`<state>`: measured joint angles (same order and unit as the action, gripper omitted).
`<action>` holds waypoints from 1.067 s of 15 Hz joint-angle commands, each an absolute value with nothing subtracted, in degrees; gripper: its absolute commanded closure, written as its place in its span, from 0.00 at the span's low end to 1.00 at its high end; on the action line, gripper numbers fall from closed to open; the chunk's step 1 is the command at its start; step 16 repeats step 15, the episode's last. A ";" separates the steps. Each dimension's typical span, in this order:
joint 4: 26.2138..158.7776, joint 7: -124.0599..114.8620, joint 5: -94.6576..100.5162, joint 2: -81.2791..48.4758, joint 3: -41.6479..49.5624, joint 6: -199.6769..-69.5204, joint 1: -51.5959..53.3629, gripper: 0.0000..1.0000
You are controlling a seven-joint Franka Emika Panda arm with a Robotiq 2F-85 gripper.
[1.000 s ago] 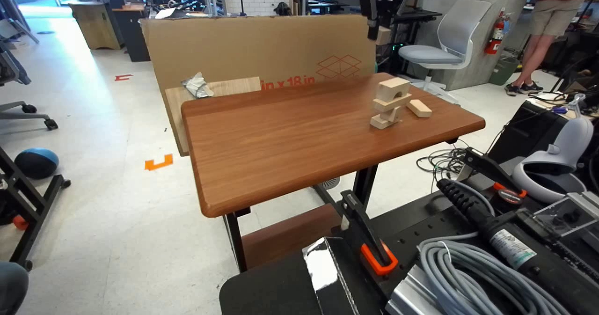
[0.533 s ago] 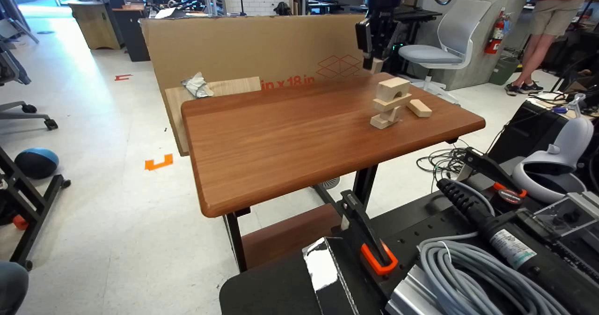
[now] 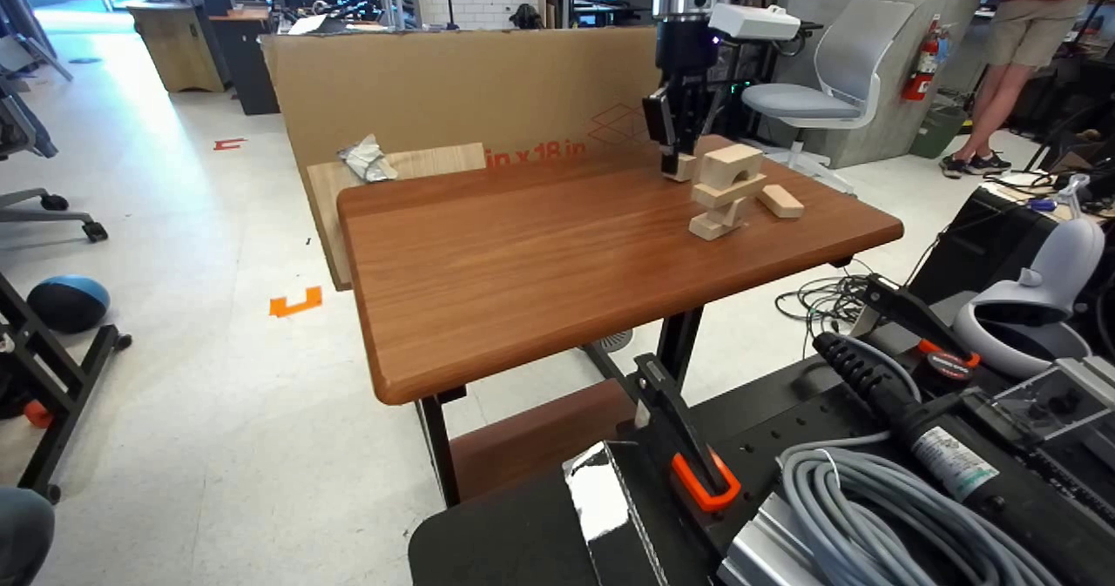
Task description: Pick up the square object and put it on the table
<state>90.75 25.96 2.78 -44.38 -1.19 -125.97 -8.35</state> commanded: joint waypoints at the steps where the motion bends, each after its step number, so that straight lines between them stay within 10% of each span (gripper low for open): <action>1: 86.96 23.89 4.45 -46.05 -0.51 -123.38 -7.71 0.35; 6: 96.18 22.26 2.57 -36.16 -1.68 -127.78 -8.36 0.00; 16: 103.10 13.86 0.42 -24.23 -0.61 -128.11 -7.48 0.00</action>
